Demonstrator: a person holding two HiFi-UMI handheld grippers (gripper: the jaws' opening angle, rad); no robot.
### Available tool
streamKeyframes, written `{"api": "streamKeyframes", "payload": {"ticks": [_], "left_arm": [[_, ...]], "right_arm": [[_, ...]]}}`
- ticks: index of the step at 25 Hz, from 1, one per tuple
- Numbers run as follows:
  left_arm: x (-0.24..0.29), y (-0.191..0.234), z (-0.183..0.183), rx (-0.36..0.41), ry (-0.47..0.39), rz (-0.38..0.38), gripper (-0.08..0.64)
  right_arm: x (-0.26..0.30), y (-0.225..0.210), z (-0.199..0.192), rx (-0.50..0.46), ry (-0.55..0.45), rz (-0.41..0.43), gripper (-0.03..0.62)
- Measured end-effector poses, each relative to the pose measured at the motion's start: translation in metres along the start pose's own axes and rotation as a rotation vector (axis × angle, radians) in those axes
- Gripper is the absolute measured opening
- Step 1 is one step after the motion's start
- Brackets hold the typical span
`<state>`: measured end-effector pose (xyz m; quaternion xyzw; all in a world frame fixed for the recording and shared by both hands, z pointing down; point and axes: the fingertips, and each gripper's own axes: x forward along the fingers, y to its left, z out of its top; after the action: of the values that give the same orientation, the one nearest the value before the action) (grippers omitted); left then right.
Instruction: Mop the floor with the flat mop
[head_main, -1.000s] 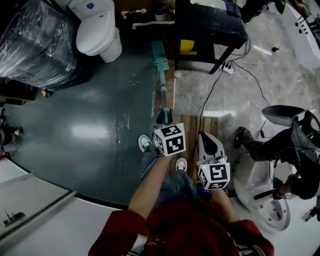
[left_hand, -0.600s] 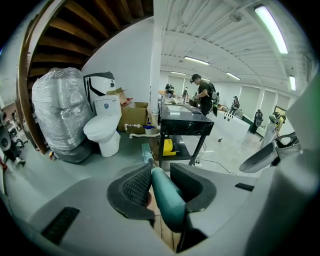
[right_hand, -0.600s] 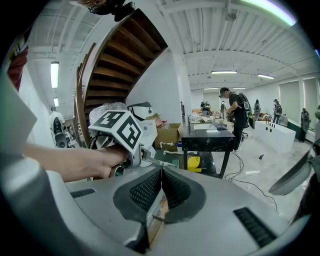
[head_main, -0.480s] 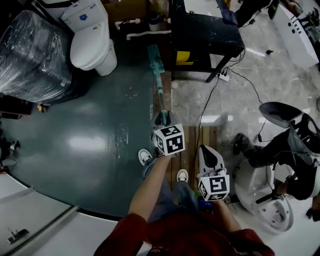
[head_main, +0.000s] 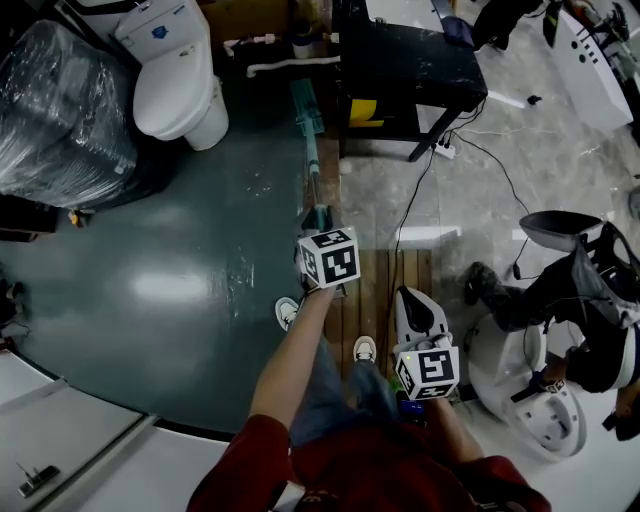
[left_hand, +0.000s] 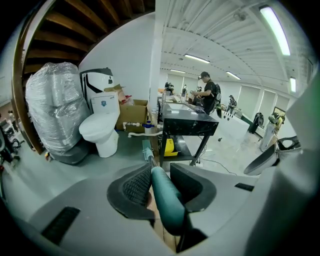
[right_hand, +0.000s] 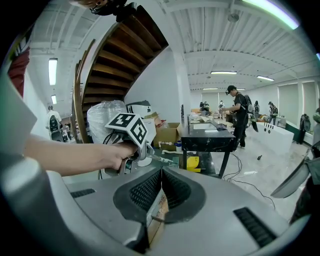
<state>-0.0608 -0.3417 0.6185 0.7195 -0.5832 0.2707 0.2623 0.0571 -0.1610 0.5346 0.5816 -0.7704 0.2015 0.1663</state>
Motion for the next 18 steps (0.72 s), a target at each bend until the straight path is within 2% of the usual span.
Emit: {"api": "streamKeyframes", "payload": {"ticks": [18], "left_arm": [[-0.013,0.019,-0.015,-0.033,0.013,0.034,0.126]], "right_arm": [[-0.009,0.006,0.001,-0.014,-0.013,0.019,0.018]]}}
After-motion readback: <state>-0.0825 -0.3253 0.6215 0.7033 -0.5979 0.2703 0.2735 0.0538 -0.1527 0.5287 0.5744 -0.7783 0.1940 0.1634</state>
